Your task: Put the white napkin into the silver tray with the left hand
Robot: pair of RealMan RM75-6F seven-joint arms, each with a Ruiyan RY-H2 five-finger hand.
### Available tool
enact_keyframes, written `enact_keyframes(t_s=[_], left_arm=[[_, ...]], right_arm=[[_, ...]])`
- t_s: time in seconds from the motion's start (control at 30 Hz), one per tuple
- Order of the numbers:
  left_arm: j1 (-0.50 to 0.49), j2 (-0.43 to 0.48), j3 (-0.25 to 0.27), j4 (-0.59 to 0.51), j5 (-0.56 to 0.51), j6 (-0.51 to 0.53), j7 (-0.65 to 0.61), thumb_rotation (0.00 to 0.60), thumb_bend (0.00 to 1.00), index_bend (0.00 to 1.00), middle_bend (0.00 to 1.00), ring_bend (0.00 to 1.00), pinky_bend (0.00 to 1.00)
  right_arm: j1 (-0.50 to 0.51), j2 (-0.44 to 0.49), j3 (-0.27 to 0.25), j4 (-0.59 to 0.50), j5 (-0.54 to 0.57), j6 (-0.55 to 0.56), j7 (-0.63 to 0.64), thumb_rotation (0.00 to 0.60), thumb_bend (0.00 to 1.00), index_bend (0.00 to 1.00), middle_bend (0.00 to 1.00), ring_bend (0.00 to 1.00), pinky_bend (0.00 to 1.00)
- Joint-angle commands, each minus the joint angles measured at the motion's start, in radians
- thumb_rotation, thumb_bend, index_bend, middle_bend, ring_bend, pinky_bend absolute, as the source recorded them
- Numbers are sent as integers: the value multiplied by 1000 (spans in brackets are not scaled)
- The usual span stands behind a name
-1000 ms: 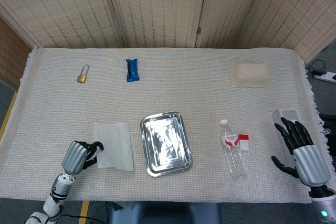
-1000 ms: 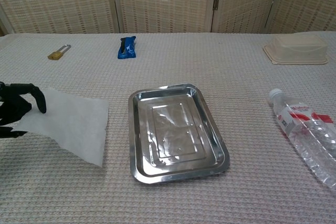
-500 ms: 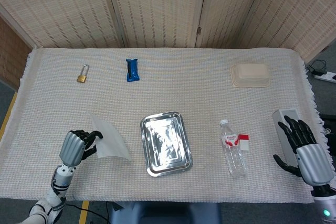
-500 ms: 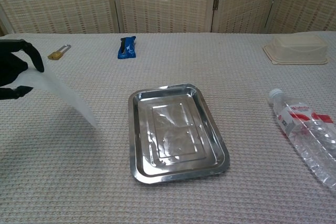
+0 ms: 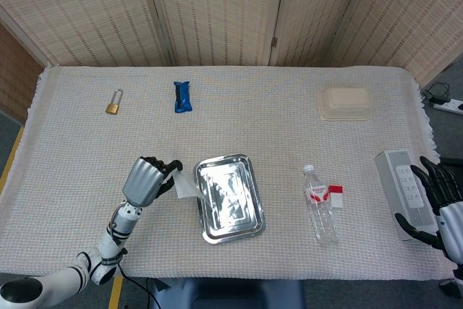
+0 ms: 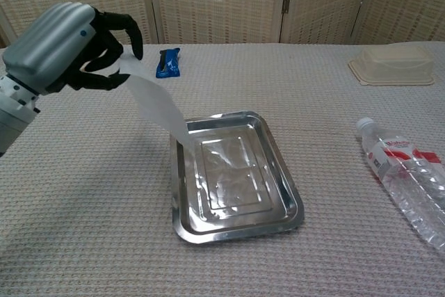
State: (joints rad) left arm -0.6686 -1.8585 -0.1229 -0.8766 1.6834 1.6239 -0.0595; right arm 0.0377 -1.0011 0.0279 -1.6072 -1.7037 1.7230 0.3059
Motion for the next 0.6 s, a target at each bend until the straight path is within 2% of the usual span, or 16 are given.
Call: enact_keyframes(t_s=[0.03, 0.17, 0.43, 0.6], left_arm=[[-37, -7, -26, -33, 1, -29, 39, 600, 707, 628, 1000, 1000, 1000], [-57, -28, -20, -50, 13, -50, 97, 600, 707, 628, 1000, 1000, 1000], [4, -74, 79, -101, 10, -118, 176, 600, 707, 618, 1000, 1000, 1000], [29, -121, 107, -100, 13, -131, 176, 600, 707, 614, 1000, 1000, 1000]], right_arm=[[-6, 6, 7, 1, 2, 13, 12, 600, 317, 0, 0, 0, 0], [-8, 9, 11, 4, 6, 16, 20, 600, 317, 0, 0, 0, 0], [-14, 14, 15, 0, 2, 29, 35, 600, 317, 0, 0, 0, 0], [-33, 27, 30, -2, 10, 78, 67, 600, 316, 0, 0, 0, 0]])
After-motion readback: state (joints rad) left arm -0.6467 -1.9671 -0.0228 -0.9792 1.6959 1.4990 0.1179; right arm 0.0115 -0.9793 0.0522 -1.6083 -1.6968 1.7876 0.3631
